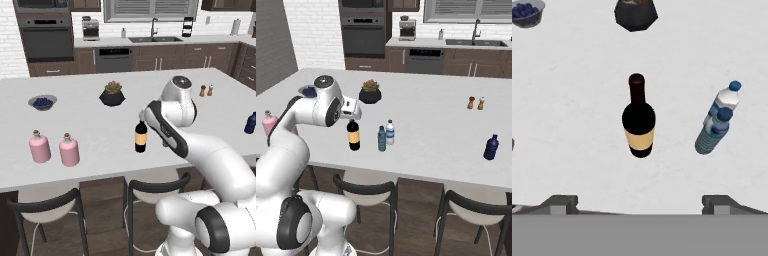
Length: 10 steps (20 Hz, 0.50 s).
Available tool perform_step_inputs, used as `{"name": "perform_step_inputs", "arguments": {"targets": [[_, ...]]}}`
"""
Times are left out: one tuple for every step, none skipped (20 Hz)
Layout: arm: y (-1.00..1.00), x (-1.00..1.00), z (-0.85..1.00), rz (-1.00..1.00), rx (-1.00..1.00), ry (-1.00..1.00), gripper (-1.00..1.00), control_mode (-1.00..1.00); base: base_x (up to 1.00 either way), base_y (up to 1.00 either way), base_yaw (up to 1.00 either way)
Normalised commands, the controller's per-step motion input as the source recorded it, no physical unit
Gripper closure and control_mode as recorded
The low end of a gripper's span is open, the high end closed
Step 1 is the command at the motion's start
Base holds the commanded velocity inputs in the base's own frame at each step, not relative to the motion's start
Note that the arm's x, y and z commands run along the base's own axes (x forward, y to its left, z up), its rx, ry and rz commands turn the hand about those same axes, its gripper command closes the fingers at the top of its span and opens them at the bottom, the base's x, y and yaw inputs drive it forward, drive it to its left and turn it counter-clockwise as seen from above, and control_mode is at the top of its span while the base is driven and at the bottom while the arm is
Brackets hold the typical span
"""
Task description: Move the plastic bottles in the middle to the plastics group, and the glass bottles in the middle to the glass group.
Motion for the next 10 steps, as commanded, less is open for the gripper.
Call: {"name": "perform_step_inputs", "arguments": {"targets": [[0.11, 0.19, -0.36, 0.00, 0.00, -0.11, -1.00, -1.00, 0.00, 0.00, 0.00], [0.14, 0.14, -0.28, 0.00, 0.00, -0.09, -1.00, -1.00, 0.00, 0.00, 0.00], [0.17, 0.11, -0.19, 0.00, 0.00, -0.05, -1.00, -1.00, 0.00, 0.00, 0.00], [0.19, 0.11, -0.06, 0.00, 0.00, 0.00, -1.00, -1.00, 0.00, 0.00, 0.00], [0.18, 0.10, -0.03, 0.00, 0.00, 0.00, -1.00, -1.00, 0.00, 0.00, 0.00], [0.18, 0.07, 0.00, 0.00, 0.00, 0.00, -1.00, -1.00, 0.00, 0.00, 0.00], [0.14, 0.11, 0.00, 0.00, 0.00, 0.00, -1.00, -1.00, 0.00, 0.00, 0.00], [0.11, 0.24, 0.00, 0.00, 0.00, 0.07, -1.00, -1.00, 0.00, 0.00, 0.00], [0.16, 0.29, 0.00, 0.00, 0.00, 0.07, -1.00, -1.00, 0.00, 0.00, 0.00], [0.14, 0.23, 0.00, 0.00, 0.00, 0.00, -1.00, -1.00, 0.00, 0.00, 0.00]]}}
